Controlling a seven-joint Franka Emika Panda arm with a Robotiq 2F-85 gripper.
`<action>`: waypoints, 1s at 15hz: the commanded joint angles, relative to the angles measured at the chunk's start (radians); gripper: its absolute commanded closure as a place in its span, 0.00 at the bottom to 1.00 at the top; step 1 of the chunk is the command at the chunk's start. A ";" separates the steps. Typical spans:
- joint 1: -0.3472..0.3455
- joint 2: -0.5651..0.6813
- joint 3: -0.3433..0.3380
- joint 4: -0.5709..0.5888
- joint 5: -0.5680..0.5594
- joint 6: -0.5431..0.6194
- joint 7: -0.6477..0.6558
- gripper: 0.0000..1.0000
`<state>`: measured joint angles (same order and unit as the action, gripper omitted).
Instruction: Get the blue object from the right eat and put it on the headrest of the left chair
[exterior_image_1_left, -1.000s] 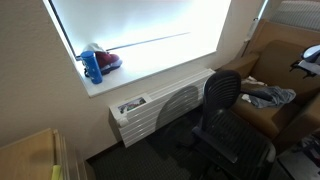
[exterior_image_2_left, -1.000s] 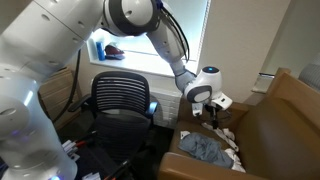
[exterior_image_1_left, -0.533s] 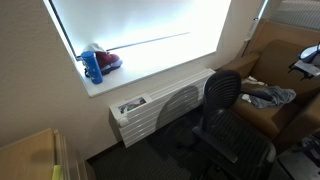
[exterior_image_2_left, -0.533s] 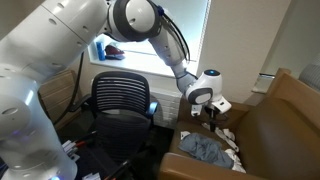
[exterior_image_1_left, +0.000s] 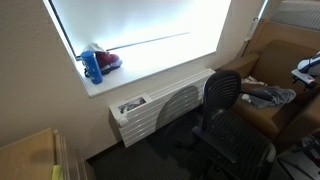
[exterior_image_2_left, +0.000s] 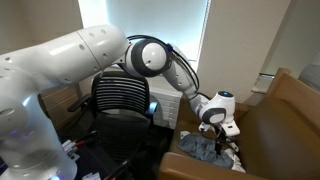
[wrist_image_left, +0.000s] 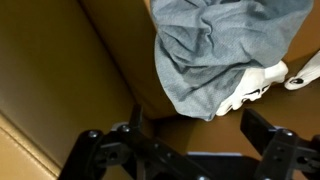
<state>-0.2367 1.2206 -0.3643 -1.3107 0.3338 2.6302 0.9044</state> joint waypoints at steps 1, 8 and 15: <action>-0.017 0.014 0.015 0.025 -0.032 -0.003 0.026 0.00; 0.004 0.133 -0.005 0.117 -0.045 0.038 0.166 0.00; 0.010 0.187 -0.009 0.154 -0.031 0.050 0.289 0.00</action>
<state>-0.2264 1.4076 -0.3732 -1.1556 0.3024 2.6802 1.1944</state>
